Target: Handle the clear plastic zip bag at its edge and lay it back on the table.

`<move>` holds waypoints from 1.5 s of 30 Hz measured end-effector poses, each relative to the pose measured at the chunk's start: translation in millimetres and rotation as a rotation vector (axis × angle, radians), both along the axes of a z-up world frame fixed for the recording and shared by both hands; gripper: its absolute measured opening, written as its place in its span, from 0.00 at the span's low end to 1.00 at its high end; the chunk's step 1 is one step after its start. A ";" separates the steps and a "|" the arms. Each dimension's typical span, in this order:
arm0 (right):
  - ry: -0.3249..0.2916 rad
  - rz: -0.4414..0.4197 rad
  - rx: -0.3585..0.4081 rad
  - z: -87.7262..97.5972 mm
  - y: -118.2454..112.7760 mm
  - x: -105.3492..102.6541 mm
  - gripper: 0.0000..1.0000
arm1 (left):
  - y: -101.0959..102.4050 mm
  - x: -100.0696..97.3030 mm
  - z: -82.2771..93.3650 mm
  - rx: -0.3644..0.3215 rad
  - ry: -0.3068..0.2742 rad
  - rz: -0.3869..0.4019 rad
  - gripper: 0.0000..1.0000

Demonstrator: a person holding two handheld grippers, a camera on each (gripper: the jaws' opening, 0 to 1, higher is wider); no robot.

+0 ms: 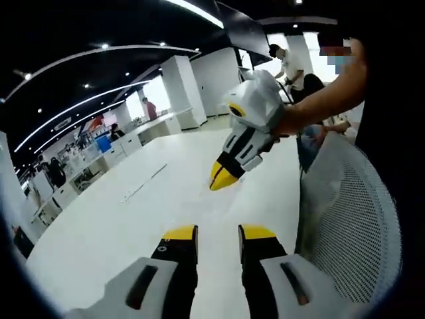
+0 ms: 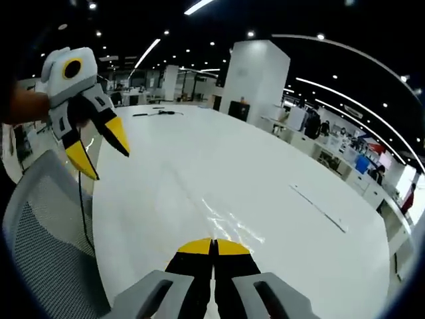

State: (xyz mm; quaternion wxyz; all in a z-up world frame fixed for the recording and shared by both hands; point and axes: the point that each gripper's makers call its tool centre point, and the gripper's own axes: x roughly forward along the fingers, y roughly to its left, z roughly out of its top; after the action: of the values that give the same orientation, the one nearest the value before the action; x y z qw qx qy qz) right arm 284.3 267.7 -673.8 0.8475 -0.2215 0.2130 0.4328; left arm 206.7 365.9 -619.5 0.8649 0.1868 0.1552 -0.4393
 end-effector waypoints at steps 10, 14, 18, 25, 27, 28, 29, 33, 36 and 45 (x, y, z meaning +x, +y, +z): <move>-0.057 -0.047 -0.099 -9.9 -23.1 10.2 0.00 | 26.7 -13.8 -26.1 0.000 0.048 0.120 0.32; -0.053 -0.042 -0.112 -15.5 -22.7 10.8 0.00 | 33.1 -18.7 -35.6 0.003 0.060 0.157 0.33; -0.047 -0.029 -0.123 -23.2 -20.3 9.3 0.00 | 41.7 -22.4 -40.2 0.003 0.046 0.194 0.36; -0.004 0.000 -0.107 -33.8 -10.9 4.2 0.00 | 54.3 -25.1 -41.9 -0.038 0.034 0.251 0.46; 0.018 0.004 -0.093 -36.3 -7.7 3.0 0.00 | 55.4 -25.1 -42.3 -0.038 0.025 0.254 0.48; 0.024 0.006 -0.095 -39.7 -6.4 5.0 0.00 | 53.7 -25.4 -41.4 -0.039 0.018 0.249 0.49; 0.026 0.008 -0.097 -41.2 -5.6 5.1 0.00 | 52.9 -25.2 -41.1 -0.041 0.018 0.249 0.51; 0.039 0.026 -0.094 -48.8 -0.3 5.6 0.00 | 50.6 -25.6 -41.0 -0.055 0.028 0.253 0.53; 0.024 0.070 -0.116 -53.1 4.6 4.4 0.00 | 49.8 -25.3 -41.1 -0.067 0.030 0.255 0.53; 0.017 0.121 -0.155 -69.3 16.9 8.9 0.00 | 46.7 -25.8 -48.8 -0.061 0.033 0.260 0.53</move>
State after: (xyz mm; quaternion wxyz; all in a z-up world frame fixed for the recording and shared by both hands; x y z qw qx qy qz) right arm 293.2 284.7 -743.2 0.7985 -0.2951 0.2390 0.4672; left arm 180.9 412.7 -668.3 0.9171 0.1318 0.1787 -0.3312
